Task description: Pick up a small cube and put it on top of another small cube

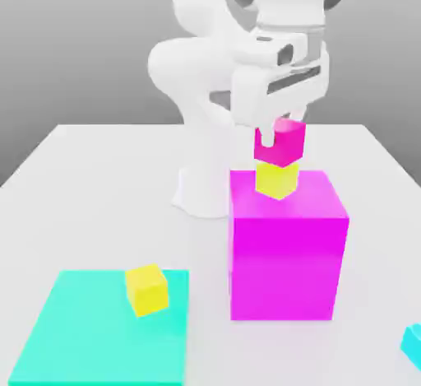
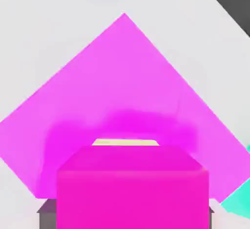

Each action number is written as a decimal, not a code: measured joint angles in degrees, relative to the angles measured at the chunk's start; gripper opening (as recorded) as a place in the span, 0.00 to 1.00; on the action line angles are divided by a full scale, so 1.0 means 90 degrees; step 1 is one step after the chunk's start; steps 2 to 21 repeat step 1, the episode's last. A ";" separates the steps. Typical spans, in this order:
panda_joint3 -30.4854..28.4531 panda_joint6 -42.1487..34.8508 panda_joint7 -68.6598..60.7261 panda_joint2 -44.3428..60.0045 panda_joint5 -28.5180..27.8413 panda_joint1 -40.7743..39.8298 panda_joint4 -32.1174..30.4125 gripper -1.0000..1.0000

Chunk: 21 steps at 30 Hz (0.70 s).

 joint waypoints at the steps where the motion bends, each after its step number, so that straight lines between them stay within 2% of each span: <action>1: 0.0000 0.0000 0.0000 0.0000 0.0000 0.0000 0.0000 1.00; 21: 0.0000 0.0000 0.0000 0.0000 0.0000 0.0000 0.0000 1.00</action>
